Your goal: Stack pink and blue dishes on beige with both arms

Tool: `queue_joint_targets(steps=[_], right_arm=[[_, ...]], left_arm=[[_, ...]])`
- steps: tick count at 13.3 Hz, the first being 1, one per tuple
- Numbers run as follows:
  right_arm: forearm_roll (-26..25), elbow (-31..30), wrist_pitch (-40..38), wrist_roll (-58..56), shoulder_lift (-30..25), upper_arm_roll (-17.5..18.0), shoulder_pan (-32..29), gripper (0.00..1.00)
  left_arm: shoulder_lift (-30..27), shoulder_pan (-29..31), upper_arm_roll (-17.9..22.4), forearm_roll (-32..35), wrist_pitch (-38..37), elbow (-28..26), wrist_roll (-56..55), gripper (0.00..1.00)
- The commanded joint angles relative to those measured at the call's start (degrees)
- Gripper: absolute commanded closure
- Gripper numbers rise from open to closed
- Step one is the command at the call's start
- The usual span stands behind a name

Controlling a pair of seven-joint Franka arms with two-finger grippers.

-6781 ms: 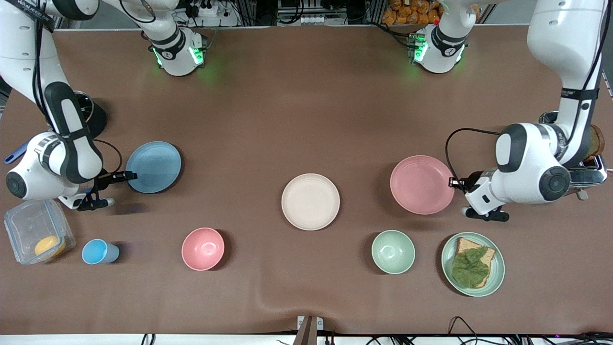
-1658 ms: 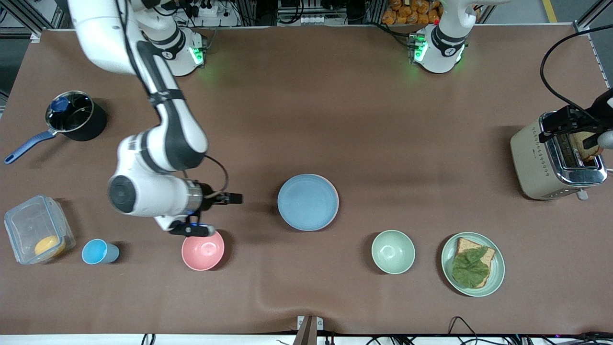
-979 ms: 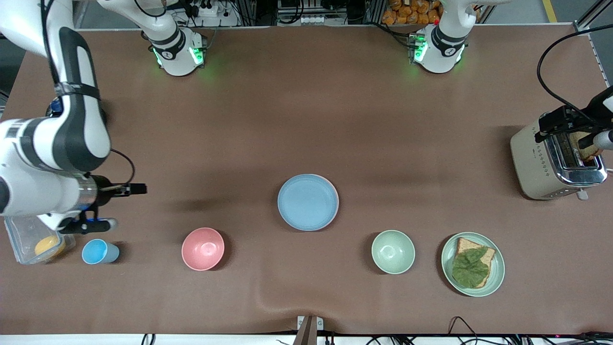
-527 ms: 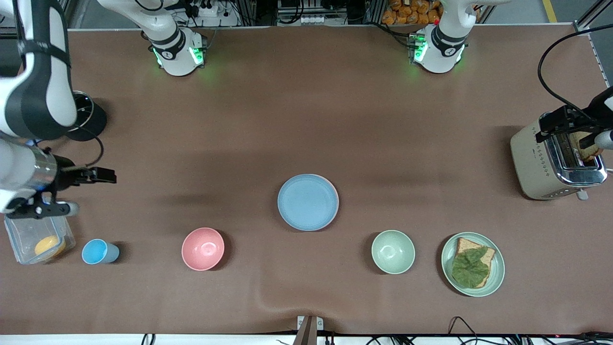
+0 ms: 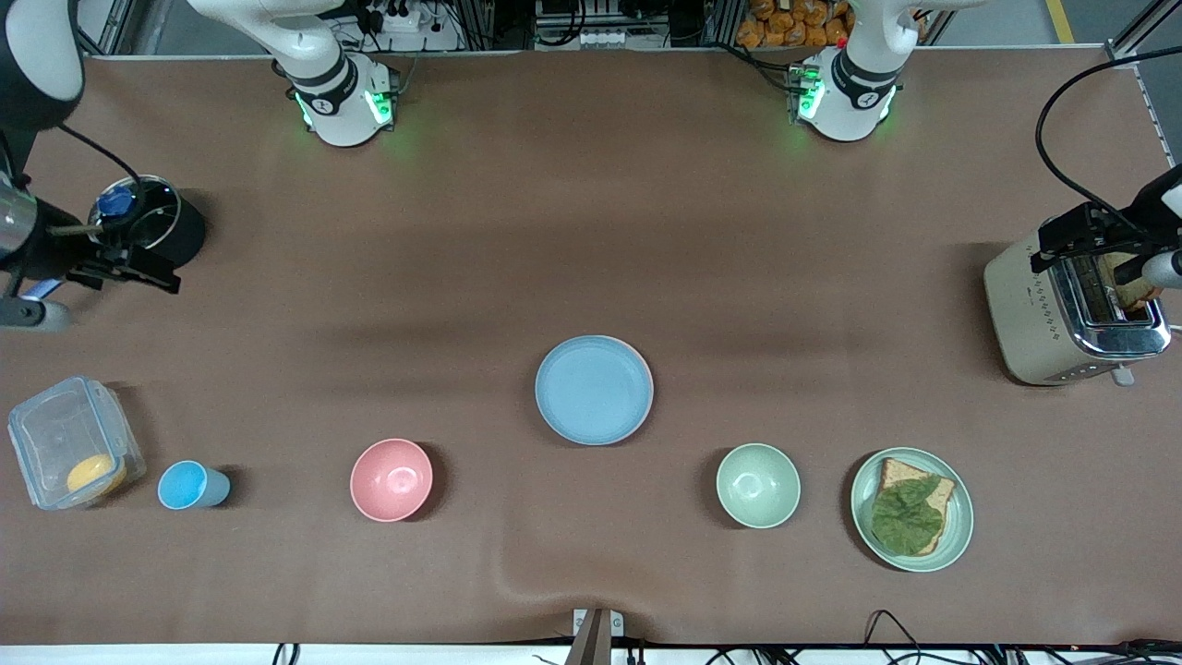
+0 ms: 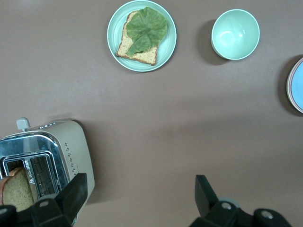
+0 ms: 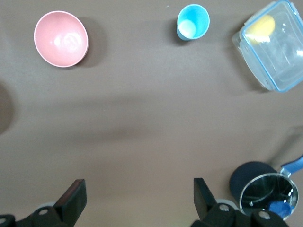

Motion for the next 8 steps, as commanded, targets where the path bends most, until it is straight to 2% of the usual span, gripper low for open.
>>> queue_joint_targets(steps=[1, 4, 8], right_arm=[[-1.13, -3.07, -0.90, 1.57, -3.02, 0.70, -0.43, 0.00], [-1.13, -2.98, -0.91, -2.71, -3.02, 0.79, -1.04, 0.00], [-0.87, -2.81, -0.73, -2.29, -2.93, 1.05, -1.83, 0.00]], left_arm=[[-0.07, 0.10, -0.06, -0.28, -0.83, 0.56, -0.81, 0.00], [-0.07, -0.25, -0.06, 0.60, -0.83, 0.74, -0.63, 0.00], [0.02, 0.37, -0.06, 0.60, -0.83, 0.74, -0.63, 0.00]])
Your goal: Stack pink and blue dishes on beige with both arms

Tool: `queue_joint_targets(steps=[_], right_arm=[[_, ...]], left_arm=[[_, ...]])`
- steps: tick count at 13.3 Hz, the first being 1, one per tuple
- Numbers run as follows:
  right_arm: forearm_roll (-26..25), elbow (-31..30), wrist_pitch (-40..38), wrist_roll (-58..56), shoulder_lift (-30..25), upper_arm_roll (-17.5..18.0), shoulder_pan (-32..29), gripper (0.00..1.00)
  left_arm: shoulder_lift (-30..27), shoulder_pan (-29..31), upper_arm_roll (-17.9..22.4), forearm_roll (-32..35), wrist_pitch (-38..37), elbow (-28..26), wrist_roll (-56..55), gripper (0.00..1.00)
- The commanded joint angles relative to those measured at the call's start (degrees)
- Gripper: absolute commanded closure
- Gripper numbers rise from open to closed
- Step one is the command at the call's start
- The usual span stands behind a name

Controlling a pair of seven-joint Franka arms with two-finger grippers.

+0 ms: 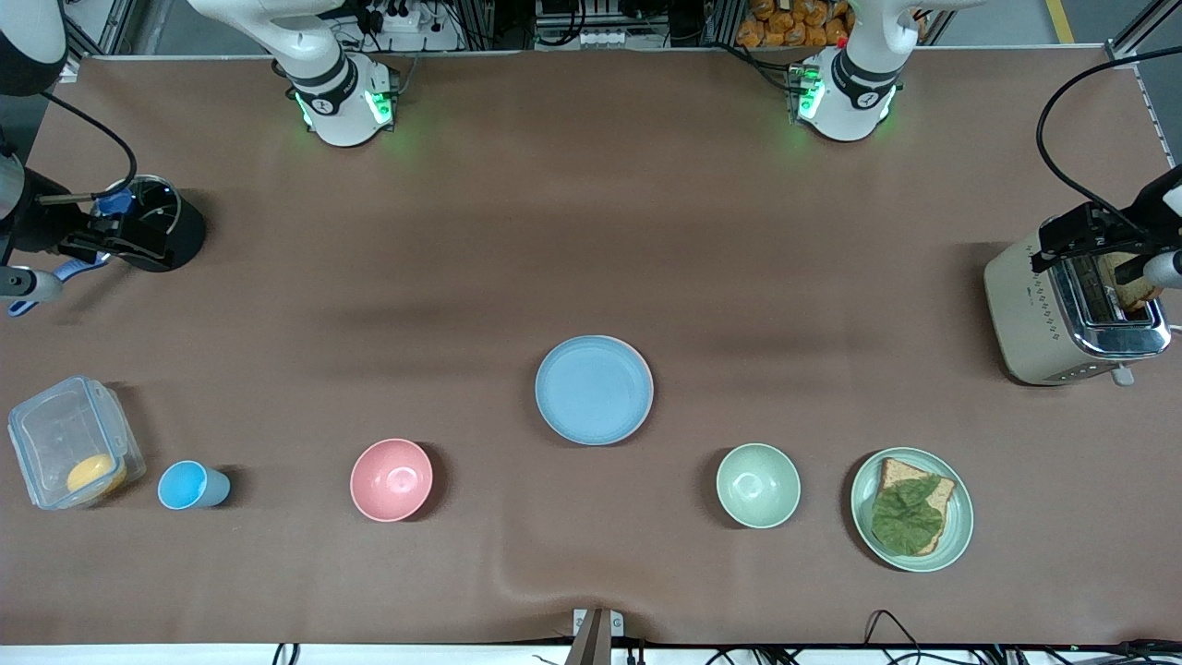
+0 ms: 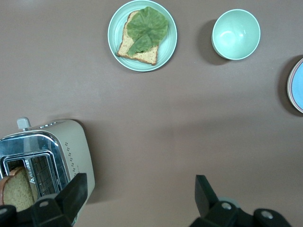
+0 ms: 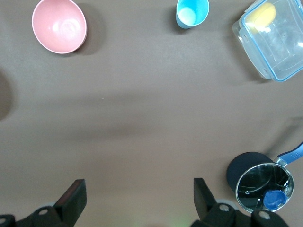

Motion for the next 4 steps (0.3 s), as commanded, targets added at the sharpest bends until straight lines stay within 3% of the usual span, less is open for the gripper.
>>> queue_joint_targets(steps=[1, 4], right_arm=[[-0.53, -0.94, 0.39, 0.25, -1.27, 1.17, -1.30, 0.00], [-0.52, -0.24, 0.39, 2.64, -0.92, 1.17, -0.51, 0.00]], left_arm=[[0.02, 0.21, -0.11, 0.59, -0.81, 0.65, -0.63, 0.00], [0.20, 0.03, -0.11, 0.68, -0.81, 0.73, -0.81, 0.00]])
